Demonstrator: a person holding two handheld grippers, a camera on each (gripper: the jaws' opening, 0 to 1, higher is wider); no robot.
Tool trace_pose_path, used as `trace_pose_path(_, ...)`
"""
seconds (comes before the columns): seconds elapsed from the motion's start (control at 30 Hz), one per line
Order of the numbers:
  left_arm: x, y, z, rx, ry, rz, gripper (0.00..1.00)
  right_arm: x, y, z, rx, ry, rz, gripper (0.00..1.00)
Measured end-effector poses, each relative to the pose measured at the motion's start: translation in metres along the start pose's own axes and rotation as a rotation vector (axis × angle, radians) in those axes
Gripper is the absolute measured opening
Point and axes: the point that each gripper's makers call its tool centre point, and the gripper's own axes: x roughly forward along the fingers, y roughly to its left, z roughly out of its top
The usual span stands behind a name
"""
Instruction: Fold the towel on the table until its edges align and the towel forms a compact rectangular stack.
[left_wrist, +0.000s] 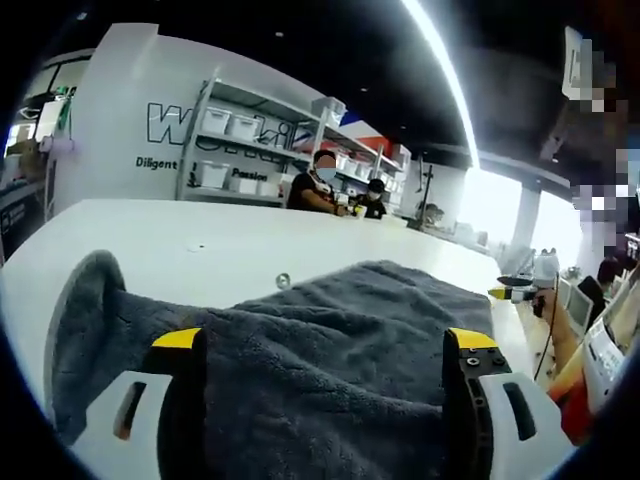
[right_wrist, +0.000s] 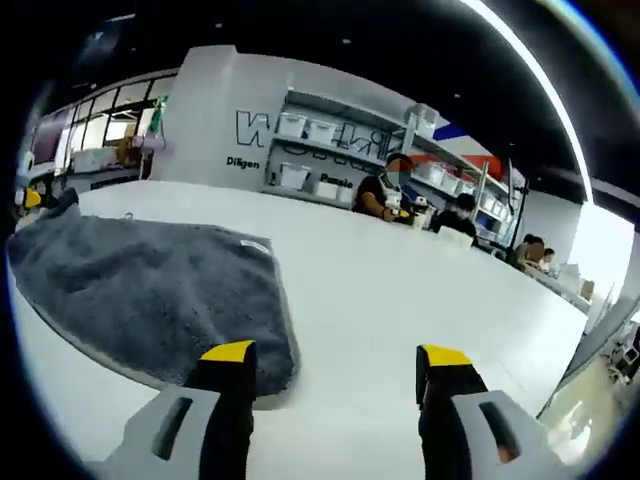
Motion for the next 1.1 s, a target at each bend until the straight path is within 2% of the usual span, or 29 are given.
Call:
trace_pose_path(0.03, 0.000, -0.001, 0.000, -0.001, -0.001, -0.002, 0.96, 0.001, 0.004, 0.005, -0.004, -0.001, 0.007, 0.78)
trace_pose_path(0.13, -0.001, -0.002, 0.000, -0.002, 0.001, -0.009, 0.96, 0.004, 0.017, 0.024, -0.039, -0.018, 0.031, 0.89)
trace_pose_path(0.3, -0.001, -0.006, -0.001, -0.008, 0.002, -0.023, 0.97, 0.016, 0.063, 0.057, -0.109, -0.064, 0.182, 0.97)
trace_pose_path(0.43, -0.001, -0.007, -0.001, -0.009, 0.002, -0.027, 0.98, 0.025, 0.116, 0.078, -0.155, -0.083, 0.340, 0.99)
trace_pose_path(0.6, 0.000, -0.006, -0.004, -0.012, 0.013, -0.023, 0.99, 0.033, 0.202, 0.103, -0.242, -0.121, 0.584, 0.99)
trace_pose_path(0.7, -0.001, -0.004, -0.004, -0.015, 0.011, -0.016, 0.98, 0.044, 0.243, 0.110, -0.273, -0.117, 0.693, 0.99)
trace_pose_path(0.77, -0.002, -0.001, -0.002, -0.018, 0.004, -0.007, 0.98, 0.054, 0.263, 0.113, -0.284, -0.115, 0.733, 0.99)
trace_pose_path(0.87, -0.005, 0.007, 0.000, -0.026, -0.002, 0.016, 0.97, 0.064, 0.286, 0.114, -0.277, -0.105, 0.777, 0.99)
trace_pose_path(0.97, -0.007, 0.012, 0.001, -0.035, -0.006, 0.034, 0.97, 0.067, 0.306, 0.107, -0.262, -0.081, 0.846, 0.99)
trace_pose_path(1.0, -0.007, 0.013, 0.001, -0.039, -0.008, 0.037, 0.97, 0.063, 0.309, 0.100, -0.266, -0.054, 0.867, 0.99)
trace_pose_path(1.1, -0.007, 0.013, 0.002, -0.044, -0.012, 0.037, 0.97, 0.064, 0.313, 0.091, -0.258, -0.048, 0.885, 0.99)
